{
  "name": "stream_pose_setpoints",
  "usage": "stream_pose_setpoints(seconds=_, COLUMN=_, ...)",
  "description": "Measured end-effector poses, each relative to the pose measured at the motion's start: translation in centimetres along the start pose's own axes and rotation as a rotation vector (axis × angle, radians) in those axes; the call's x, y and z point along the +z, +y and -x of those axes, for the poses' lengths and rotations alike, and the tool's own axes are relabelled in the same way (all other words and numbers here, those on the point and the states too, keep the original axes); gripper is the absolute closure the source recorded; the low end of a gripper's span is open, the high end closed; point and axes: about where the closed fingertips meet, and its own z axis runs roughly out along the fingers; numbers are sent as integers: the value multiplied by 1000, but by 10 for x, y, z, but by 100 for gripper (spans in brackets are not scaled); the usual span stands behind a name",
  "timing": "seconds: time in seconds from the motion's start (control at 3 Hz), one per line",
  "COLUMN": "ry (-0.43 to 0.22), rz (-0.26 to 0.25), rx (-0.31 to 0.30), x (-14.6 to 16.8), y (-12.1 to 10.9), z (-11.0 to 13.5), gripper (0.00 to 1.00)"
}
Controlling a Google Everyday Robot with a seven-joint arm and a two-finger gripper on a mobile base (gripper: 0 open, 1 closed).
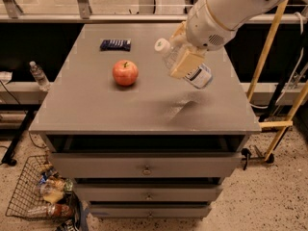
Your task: Knock blue plastic bottle over
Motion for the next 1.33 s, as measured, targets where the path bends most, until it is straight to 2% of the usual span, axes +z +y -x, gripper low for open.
stream_pose_setpoints(seconds=0.33, ry=174, rz=78, rx=-134, x=22, y=10, z=-17, gripper=100)
stream_pose_setpoints(seconds=0.67, ry=293, rz=163, rx=-242, x=37, y=23, z=-30, gripper=100)
stream_pose_setpoints(seconds=1.0, ry=367, rz=248, rx=-335, x=51, y=37, z=-34, gripper=100)
stream_pose_setpoints(seconds=1.33, ry=383, rz=320, rx=-401, x=62, y=51, z=-30, gripper=100)
